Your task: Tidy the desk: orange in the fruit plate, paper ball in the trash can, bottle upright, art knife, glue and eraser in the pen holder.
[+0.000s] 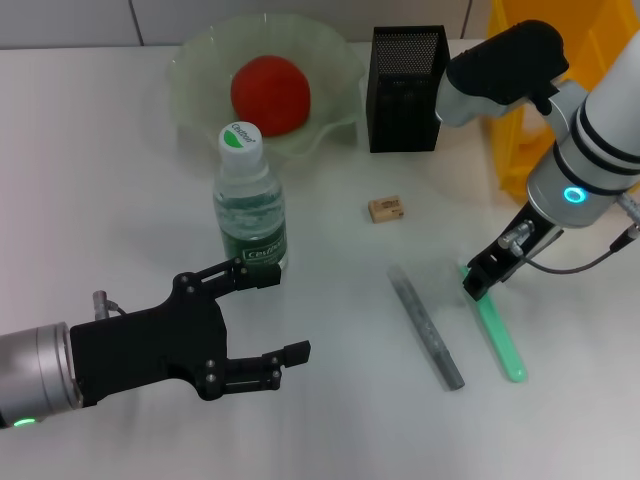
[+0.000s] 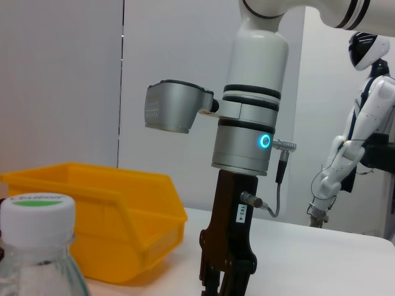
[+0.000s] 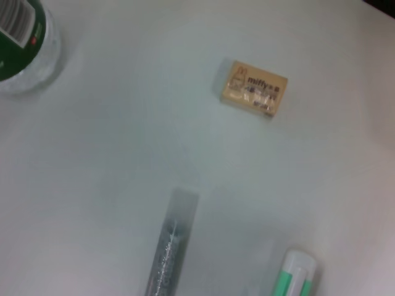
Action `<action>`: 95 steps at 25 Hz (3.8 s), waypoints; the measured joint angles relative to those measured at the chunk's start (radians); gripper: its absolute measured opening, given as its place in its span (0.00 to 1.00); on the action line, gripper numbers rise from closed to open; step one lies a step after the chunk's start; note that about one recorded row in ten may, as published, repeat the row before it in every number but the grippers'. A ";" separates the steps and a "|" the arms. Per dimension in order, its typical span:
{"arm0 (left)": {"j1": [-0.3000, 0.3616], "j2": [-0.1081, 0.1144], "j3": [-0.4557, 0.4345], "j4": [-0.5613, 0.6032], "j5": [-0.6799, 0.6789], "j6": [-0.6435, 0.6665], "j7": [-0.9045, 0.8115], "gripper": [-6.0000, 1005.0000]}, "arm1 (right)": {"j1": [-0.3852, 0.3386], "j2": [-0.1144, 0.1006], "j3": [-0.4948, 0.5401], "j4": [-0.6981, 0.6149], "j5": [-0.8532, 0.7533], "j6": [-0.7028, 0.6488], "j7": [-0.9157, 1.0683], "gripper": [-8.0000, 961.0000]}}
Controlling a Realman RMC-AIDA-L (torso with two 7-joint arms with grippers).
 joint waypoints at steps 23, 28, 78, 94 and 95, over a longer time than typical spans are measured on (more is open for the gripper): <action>-0.004 0.000 -0.002 0.000 0.000 0.001 0.000 0.86 | 0.022 0.000 0.003 0.065 0.026 0.016 -0.005 0.34; -0.005 0.001 -0.002 0.000 0.000 0.000 0.000 0.86 | 0.030 0.000 0.001 0.086 0.026 0.023 -0.006 0.30; -0.006 0.000 -0.002 -0.002 -0.003 -0.001 -0.004 0.86 | -0.068 -0.002 0.388 0.661 1.653 0.640 -2.014 0.19; -0.008 0.002 -0.002 -0.002 -0.006 -0.001 -0.001 0.86 | -0.064 -0.002 0.390 0.711 1.685 0.673 -2.045 0.19; -0.008 0.002 -0.002 -0.002 -0.006 -0.001 -0.001 0.86 | -0.065 -0.002 0.390 0.712 1.685 0.672 -2.045 0.19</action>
